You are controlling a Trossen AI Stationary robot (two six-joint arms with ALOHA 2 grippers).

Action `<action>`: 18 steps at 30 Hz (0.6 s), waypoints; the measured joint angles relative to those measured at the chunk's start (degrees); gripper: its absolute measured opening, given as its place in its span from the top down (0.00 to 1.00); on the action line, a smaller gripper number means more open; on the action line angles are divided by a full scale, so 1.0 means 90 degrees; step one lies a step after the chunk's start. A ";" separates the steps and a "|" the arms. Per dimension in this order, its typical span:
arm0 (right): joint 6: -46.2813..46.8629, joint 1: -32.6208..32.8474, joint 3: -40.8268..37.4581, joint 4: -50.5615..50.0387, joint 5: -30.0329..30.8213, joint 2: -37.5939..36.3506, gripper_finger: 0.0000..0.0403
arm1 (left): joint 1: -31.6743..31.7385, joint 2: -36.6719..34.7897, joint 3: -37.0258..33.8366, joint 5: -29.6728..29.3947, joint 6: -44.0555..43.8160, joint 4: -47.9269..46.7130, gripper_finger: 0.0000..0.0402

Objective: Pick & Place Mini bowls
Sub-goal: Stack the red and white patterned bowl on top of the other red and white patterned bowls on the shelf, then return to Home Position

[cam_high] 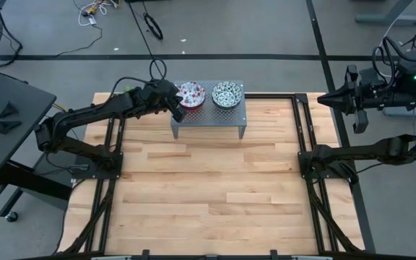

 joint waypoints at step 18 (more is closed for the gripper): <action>0.0001 0.0002 0.0001 0.0001 0.0000 -0.0001 0.94 | -0.0105 -0.0718 0.0002 0.1245 -0.0058 0.0048 1.00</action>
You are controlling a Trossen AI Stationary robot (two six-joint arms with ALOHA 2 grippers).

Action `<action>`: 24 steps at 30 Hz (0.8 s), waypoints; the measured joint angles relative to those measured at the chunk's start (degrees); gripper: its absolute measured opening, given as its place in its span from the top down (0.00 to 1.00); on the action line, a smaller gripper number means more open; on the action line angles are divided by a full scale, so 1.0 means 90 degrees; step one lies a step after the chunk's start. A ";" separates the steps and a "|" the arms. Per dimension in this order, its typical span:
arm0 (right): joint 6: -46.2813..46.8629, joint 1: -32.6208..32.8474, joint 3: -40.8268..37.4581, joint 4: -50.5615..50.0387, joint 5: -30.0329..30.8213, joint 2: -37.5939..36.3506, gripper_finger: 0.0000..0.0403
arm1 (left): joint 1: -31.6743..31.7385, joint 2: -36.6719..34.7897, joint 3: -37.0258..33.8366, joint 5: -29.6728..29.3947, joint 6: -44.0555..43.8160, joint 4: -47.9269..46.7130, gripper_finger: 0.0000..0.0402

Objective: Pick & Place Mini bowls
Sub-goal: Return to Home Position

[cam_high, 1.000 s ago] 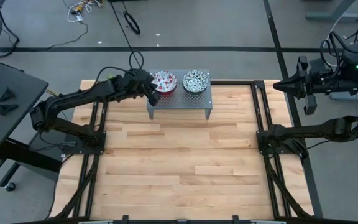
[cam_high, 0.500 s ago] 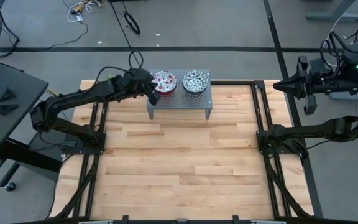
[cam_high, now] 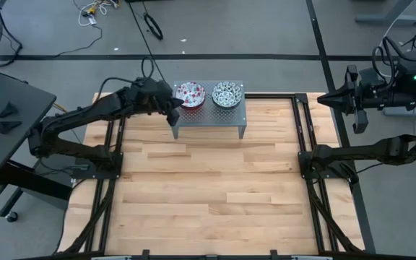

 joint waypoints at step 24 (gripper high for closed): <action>-0.0001 0.0001 0.0000 -0.0001 0.0000 0.0000 0.94 | -0.2135 -0.0321 0.0000 -0.0943 -0.0283 0.0260 1.00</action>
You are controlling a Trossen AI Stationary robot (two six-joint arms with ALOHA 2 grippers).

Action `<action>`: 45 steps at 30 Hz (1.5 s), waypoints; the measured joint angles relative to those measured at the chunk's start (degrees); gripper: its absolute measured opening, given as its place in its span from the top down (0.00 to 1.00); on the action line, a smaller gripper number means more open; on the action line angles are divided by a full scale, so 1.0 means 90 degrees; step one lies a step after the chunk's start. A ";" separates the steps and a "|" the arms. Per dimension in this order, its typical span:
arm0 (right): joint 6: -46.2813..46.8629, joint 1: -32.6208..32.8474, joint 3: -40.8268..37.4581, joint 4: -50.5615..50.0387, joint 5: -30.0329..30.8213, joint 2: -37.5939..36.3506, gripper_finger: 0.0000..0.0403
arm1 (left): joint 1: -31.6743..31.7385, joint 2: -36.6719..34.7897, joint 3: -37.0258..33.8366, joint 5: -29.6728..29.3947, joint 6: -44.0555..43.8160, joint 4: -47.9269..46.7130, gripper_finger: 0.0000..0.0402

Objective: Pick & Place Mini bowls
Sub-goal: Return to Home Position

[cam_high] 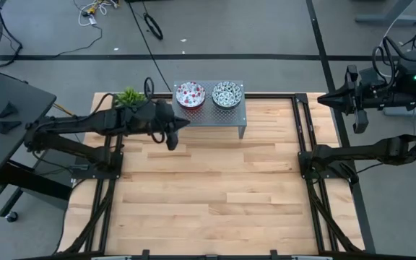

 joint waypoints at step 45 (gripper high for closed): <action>0.0000 -0.0001 0.0000 0.0001 -0.0001 0.0000 0.94 | -0.1009 -0.5268 -0.5244 0.0538 0.0311 0.2684 1.00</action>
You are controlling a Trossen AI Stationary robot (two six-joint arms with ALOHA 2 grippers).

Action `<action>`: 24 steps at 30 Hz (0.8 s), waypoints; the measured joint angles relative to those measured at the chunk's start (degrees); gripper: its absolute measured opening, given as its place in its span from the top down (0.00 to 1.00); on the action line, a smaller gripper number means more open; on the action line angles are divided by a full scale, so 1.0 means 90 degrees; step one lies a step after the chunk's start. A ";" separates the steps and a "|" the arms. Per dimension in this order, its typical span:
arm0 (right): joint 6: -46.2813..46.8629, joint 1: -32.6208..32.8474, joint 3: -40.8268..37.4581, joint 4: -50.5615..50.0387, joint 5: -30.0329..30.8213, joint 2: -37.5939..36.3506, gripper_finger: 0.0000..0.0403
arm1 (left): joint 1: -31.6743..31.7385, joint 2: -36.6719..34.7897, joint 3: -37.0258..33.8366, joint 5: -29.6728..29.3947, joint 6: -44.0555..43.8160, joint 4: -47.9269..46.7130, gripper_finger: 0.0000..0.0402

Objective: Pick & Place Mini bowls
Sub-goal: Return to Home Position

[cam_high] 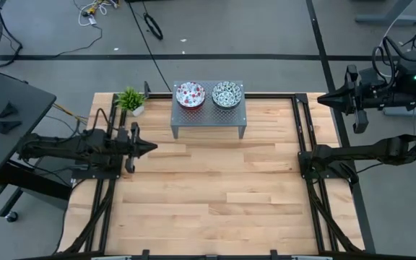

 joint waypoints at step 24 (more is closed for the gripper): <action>0.0000 -0.0001 -0.0001 0.0000 0.0001 0.0000 0.94 | -0.0005 -0.0911 -0.1662 -0.0057 -0.0187 0.2248 1.00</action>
